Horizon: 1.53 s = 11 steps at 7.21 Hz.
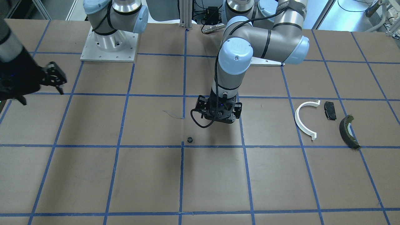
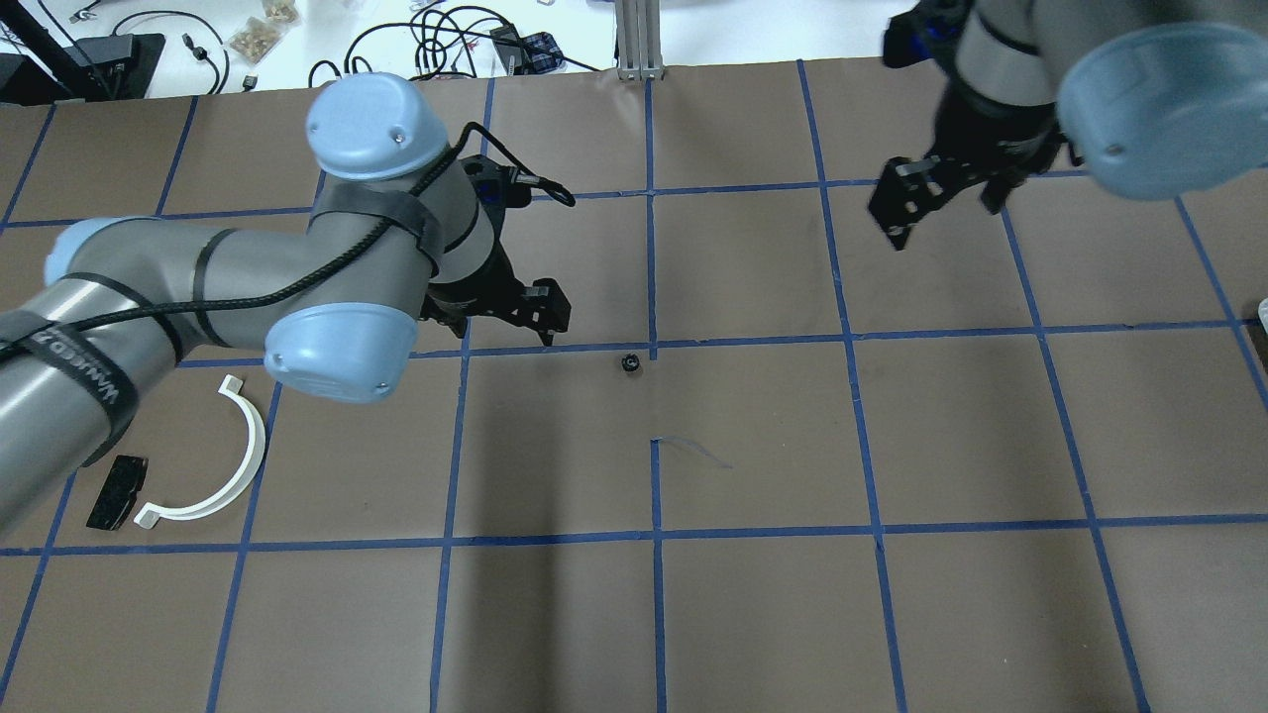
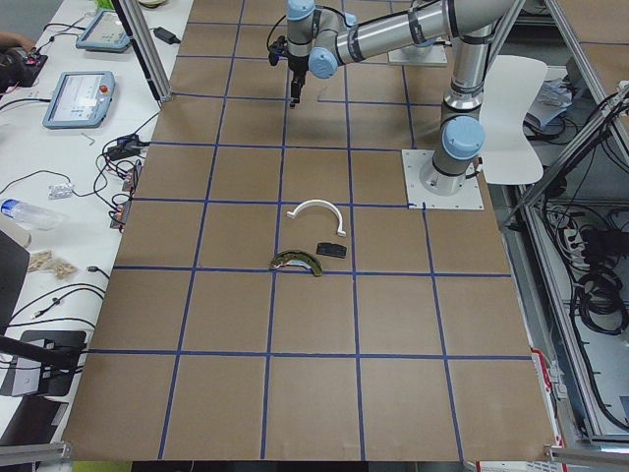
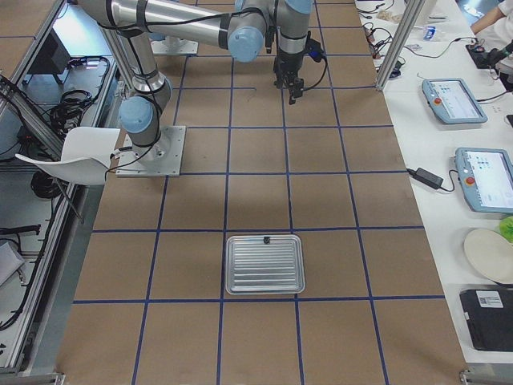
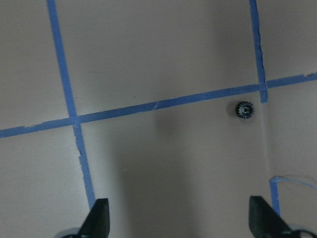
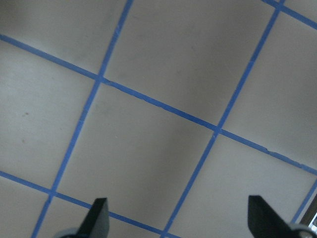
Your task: Place bearing gear from tray to pile
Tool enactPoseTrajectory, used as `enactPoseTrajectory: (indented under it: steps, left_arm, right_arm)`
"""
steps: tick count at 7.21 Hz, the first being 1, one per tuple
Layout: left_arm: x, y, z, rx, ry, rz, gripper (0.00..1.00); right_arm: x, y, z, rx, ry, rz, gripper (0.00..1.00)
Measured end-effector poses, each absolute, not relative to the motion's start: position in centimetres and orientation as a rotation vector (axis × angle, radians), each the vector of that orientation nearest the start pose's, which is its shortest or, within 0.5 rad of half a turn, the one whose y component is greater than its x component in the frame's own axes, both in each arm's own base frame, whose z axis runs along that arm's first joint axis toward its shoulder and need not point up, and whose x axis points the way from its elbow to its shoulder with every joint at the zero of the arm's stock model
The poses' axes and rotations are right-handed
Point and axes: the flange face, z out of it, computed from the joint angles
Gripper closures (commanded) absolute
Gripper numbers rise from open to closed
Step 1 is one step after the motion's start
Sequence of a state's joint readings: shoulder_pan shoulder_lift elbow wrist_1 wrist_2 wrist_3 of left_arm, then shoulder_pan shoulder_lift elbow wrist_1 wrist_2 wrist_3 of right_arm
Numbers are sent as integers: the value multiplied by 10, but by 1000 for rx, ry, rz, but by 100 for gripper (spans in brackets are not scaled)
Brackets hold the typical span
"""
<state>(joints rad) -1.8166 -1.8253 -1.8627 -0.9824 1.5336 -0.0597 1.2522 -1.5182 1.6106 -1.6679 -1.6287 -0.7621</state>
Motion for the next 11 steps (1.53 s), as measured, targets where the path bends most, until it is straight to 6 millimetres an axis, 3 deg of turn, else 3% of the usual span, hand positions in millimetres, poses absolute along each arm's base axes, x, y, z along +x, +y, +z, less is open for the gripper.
enactPoseTrajectory:
  steps: [2, 4, 5, 6, 8, 9, 10, 11]
  left_arm:
    - [-295, -508, 241, 294, 3174, -58, 0]
    - [-317, -521, 214, 303, 3167, -30, 3]
    - [-323, -527, 203, 311, 3163, -16, 10]
    - [-327, -530, 193, 318, 3160, -4, 12]
    - [-331, -532, 177, 325, 3151, 23, 15]
    - [-332, -534, 173, 325, 3150, 28, 19]
    - [-333, -534, 171, 327, 3150, 30, 37]
    - [-333, -534, 170, 328, 3151, 31, 63]
  right_arm:
    - [-184, -518, 426, -824, 3054, 72, 0]
    - [-318, -502, 363, -1005, 2988, 73, 5]
    - [-367, -493, 325, -1120, 2936, 77, 7]
    - [-396, -488, 293, -1288, 2852, 79, 7]
    - [-416, -484, 258, -1658, 2613, 54, 7]
    - [-424, -483, 246, -1740, 2551, -2, 8]
    - [-432, -483, 227, -1763, 2528, -53, 9]
    - [-436, -483, 210, -1765, 2513, -76, 14]
